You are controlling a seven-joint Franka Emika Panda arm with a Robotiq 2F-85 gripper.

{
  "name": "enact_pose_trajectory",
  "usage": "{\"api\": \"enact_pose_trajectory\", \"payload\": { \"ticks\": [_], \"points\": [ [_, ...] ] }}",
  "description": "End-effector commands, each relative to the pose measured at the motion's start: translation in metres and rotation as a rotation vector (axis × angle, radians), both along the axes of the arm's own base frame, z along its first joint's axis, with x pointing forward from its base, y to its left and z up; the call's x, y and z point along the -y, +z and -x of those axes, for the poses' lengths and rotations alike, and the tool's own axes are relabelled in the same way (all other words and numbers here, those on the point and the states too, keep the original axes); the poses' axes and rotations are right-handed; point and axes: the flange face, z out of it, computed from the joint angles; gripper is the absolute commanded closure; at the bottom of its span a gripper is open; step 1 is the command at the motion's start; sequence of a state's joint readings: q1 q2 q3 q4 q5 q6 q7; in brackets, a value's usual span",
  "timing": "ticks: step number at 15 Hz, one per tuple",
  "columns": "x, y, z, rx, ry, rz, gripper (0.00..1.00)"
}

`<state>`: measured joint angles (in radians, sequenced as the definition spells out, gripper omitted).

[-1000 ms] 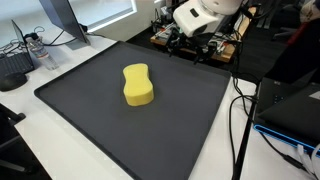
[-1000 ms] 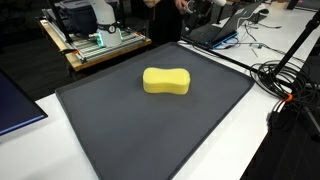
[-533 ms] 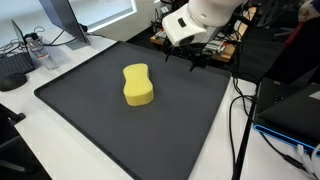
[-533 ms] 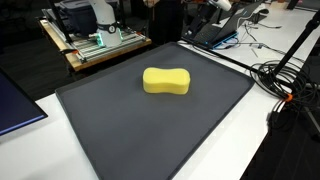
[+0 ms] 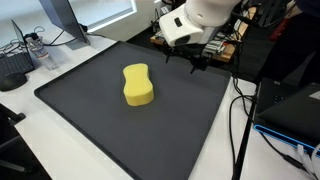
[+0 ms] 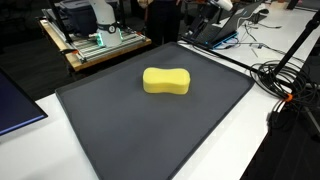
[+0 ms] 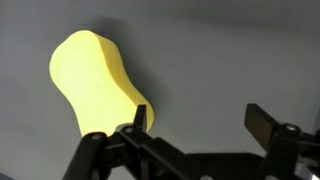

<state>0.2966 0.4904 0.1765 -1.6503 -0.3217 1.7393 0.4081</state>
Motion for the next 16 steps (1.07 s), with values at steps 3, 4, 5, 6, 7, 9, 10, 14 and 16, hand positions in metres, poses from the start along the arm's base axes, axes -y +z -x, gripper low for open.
{"api": "enact_pose_trajectory", "payload": {
  "ticks": [3, 4, 5, 6, 7, 9, 10, 14, 16],
  "points": [
    [0.012, -0.006, -0.058, 0.049, -0.291, -0.026, 0.00],
    [0.016, -0.008, -0.068, 0.068, -0.340, -0.019, 0.00],
    [0.020, -0.010, -0.077, 0.096, -0.387, -0.006, 0.00],
    [0.025, -0.011, -0.085, 0.116, -0.435, 0.009, 0.00],
    [0.031, -0.013, -0.092, 0.127, -0.483, 0.024, 0.00],
    [0.041, -0.017, -0.102, 0.124, -0.576, 0.063, 0.00],
    [0.046, -0.018, -0.107, 0.128, -0.624, 0.083, 0.00],
    [0.062, -0.024, -0.120, 0.128, -0.815, 0.156, 0.00],
    [0.074, -0.027, -0.124, 0.119, -0.910, 0.189, 0.00]
  ]
}}
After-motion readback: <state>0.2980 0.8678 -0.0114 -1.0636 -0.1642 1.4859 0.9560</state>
